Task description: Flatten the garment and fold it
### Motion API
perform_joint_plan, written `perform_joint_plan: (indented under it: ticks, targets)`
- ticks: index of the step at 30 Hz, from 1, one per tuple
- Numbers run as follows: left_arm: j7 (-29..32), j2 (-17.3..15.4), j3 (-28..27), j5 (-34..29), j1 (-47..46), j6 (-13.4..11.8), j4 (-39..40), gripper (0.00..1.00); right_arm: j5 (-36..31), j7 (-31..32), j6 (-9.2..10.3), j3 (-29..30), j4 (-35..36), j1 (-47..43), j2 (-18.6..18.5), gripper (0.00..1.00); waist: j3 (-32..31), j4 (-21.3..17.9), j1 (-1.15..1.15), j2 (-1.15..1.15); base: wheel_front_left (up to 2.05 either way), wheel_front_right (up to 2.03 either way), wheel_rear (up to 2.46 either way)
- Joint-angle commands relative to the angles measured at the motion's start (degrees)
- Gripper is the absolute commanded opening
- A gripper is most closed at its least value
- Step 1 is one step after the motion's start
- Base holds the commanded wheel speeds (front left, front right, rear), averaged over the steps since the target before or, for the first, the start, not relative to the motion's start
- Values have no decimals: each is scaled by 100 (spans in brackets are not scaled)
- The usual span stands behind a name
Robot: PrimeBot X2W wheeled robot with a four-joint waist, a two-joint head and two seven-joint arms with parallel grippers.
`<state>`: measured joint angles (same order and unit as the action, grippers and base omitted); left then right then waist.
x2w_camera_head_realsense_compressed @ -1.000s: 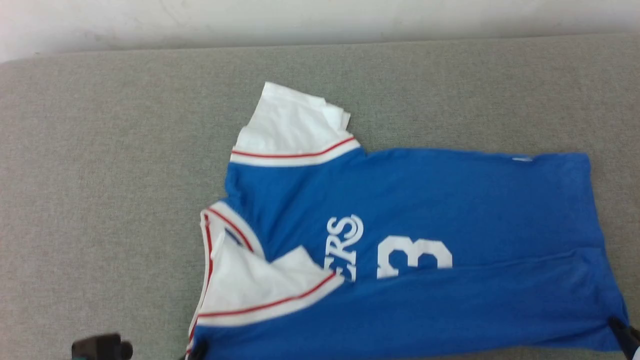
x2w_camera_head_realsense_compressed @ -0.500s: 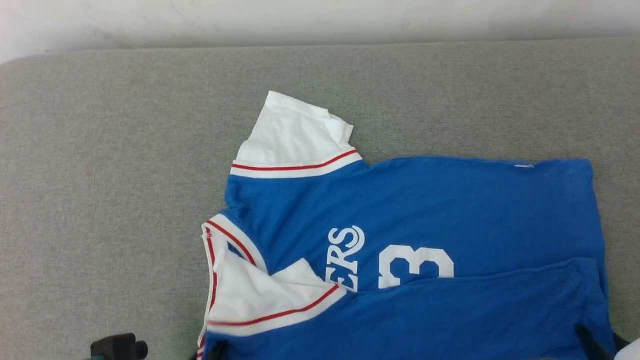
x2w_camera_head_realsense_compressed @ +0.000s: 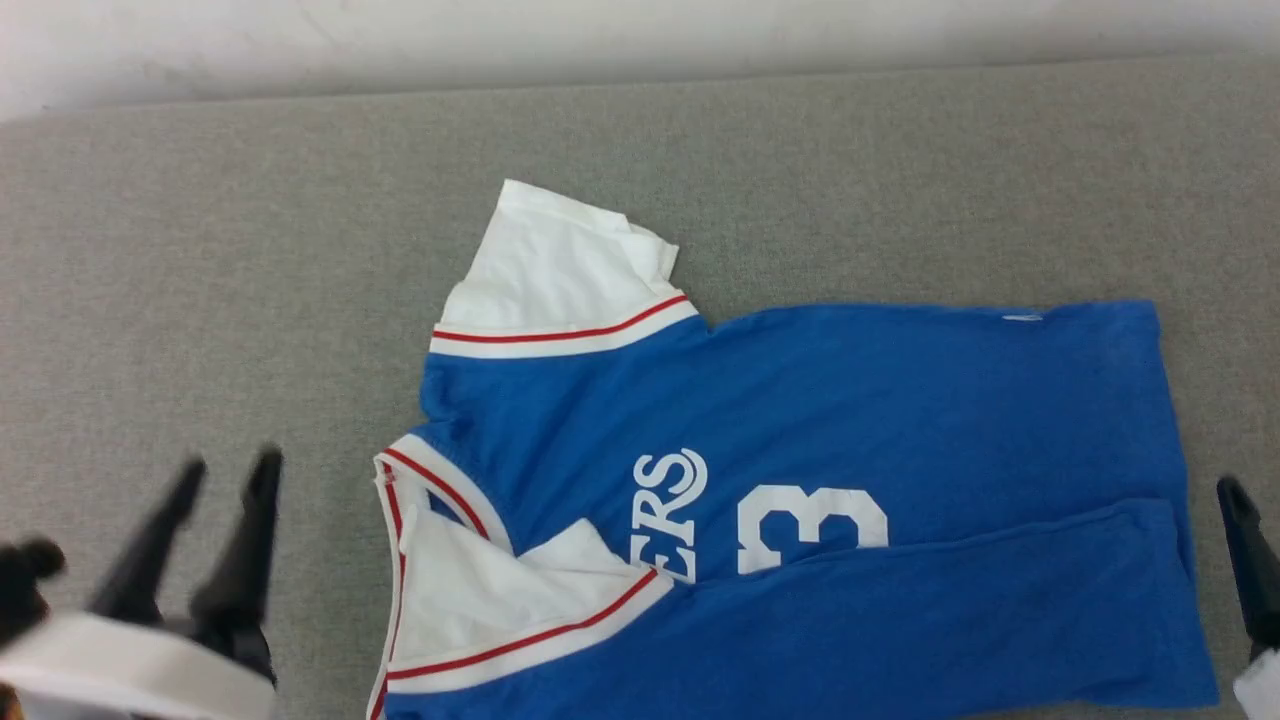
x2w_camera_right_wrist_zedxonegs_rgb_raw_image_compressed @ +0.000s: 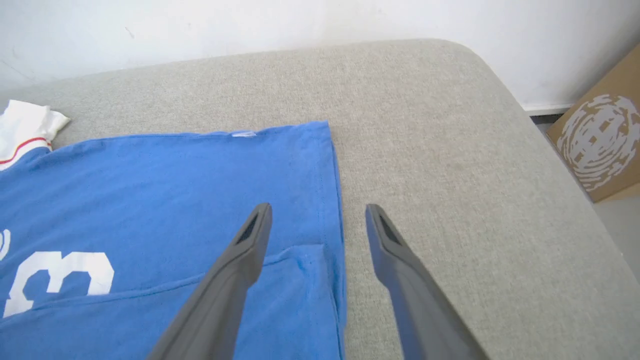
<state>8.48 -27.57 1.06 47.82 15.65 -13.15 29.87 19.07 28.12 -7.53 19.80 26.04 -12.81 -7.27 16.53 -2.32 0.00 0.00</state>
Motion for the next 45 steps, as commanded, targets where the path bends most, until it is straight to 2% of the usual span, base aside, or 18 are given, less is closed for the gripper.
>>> perform_joint_plan:
  ticks: [1,4,9,10,14,19,26,30,41,42,43,45]
  targets:
    - [-76,-184,-87,-299,-582,-53,123,100,-111,-251,4,-113,32,237,8,100,282,-89,0,0,0,0,0]
    - [-115,-508,-9,-806,-1560,-2,35,100,-224,-588,4,-339,-36,540,0,100,575,-176,0,0,0,0,0]
    - [-54,-658,499,-1196,-3439,342,-657,100,-346,-1073,4,-764,-239,1127,27,100,1075,-382,0,0,0,0,0]
    - [-54,-658,499,-1196,-3439,342,-657,100,-346,-1073,4,-764,-239,1127,27,100,1075,-382,0,0,0,0,0]
    - [451,-736,1074,-1364,-4726,731,-1398,100,-353,-1209,4,-987,-409,1370,45,100,1365,-478,0,0,0,0,0]
    - [1322,-728,1543,-1100,-5795,1207,-2306,100,-360,-1287,4,-1089,-543,1517,40,100,1606,-623,0,0,0,0,0]
    - [2184,-772,1842,-795,-6310,1515,-3068,100,-295,-1282,4,-1133,-652,1576,50,100,1780,-767,0,0,0,0,0]
    - [2458,-690,1801,-441,-6367,1539,-3219,100,-259,-1247,4,-1118,-680,1580,47,100,1849,-799,0,0,0,0,0]
    - [3057,-797,1930,-292,-6259,1360,-3404,100,-182,-1128,4,-1143,-664,1616,-8,100,1997,-845,0,0,0,0,0]
    - [3107,-787,1951,-255,-6224,1359,-3431,43,-182,-1120,4,-1145,-661,1624,-15,100,1999,-852,0,0,0,0,0]
    - [3139,-783,1971,-228,-6191,1371,-3443,0,-183,-1110,4,-1148,-655,1635,-25,100,2000,-859,0,0,0,0,0]
    - [3191,-815,2020,-166,-6115,1473,-3449,0,-198,-1094,4,-1166,-636,1671,-64,100,1995,-874,0,0,0,0,0]
